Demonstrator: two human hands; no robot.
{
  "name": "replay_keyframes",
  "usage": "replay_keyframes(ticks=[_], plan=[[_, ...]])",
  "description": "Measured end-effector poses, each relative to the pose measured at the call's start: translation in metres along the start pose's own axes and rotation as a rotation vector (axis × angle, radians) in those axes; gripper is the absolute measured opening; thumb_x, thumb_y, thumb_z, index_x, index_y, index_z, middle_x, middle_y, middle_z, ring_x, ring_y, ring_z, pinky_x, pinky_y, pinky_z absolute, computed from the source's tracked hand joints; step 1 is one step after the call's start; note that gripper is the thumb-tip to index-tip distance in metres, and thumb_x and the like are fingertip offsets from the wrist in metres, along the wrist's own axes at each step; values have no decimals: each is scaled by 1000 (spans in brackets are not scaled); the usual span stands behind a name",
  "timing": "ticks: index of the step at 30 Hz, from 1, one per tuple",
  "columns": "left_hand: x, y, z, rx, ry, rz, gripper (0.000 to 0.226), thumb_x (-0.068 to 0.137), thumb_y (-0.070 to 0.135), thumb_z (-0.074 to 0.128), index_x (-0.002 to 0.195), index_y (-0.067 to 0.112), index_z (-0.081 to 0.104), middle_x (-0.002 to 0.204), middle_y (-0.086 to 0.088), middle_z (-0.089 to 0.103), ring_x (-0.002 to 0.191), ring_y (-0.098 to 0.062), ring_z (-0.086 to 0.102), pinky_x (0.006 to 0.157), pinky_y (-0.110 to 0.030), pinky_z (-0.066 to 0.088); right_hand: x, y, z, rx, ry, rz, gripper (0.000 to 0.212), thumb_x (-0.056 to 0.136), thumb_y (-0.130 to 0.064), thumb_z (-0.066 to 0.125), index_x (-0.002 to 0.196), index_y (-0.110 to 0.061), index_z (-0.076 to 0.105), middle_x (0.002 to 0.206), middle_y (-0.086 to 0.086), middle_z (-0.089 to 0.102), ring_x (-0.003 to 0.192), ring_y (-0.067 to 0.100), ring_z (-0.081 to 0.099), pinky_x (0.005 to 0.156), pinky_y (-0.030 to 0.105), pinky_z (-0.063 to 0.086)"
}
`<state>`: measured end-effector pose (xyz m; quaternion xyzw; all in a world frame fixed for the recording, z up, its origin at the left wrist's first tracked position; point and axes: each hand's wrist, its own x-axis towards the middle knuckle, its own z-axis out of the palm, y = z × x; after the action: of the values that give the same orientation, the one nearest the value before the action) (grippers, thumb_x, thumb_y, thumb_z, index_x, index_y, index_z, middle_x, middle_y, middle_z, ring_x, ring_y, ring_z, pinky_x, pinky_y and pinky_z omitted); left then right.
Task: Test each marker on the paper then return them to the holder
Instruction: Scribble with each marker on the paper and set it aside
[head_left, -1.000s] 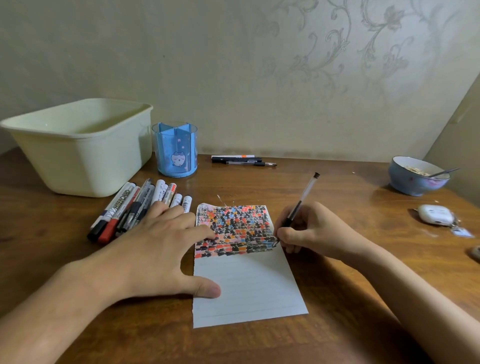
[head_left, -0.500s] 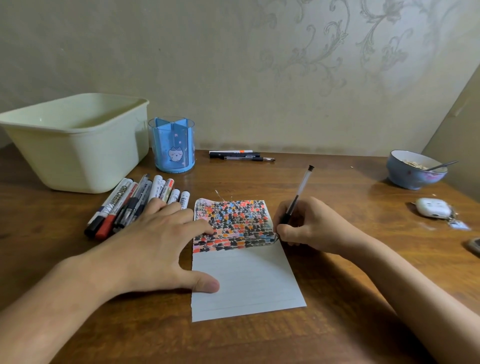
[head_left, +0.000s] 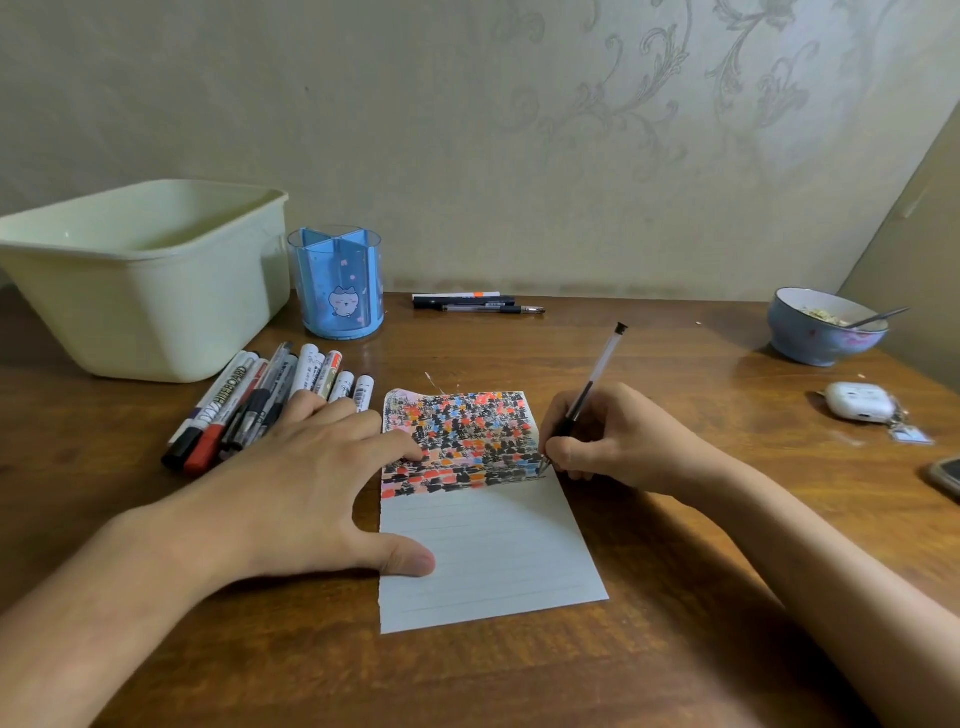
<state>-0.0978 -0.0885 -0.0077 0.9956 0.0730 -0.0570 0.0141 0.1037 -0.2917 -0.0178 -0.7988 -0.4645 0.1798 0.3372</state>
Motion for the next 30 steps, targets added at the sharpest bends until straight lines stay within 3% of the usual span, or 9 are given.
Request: replay_keyframes(ticks=[12,23,30], plan=[[0,3,-3,-10,-22,-22,97,59,98,38,143,53,24,99,29,26,94,1,12,88,-24,14,0,0,0,19,27,11,9,91,-9,65,85,-15,69,77,0,72,69,15,68,67,27,58],[0,1,-1,-11,-23,-16,99,58,99,36,143,51,23,97,30,24,96,1,14,91,-24,15,0,-1,1,10,10,3,7,93,-13,66,87,-14,69,77,-7,71,70,12,67,69,29,59],[0,2,-1,19,-3,-9,97,59,99,36,143,51,23,94,30,24,92,1,12,88,-23,13,-1,-1,1,19,17,-2,8,93,-12,65,86,-14,69,78,2,72,69,16,67,68,27,57]])
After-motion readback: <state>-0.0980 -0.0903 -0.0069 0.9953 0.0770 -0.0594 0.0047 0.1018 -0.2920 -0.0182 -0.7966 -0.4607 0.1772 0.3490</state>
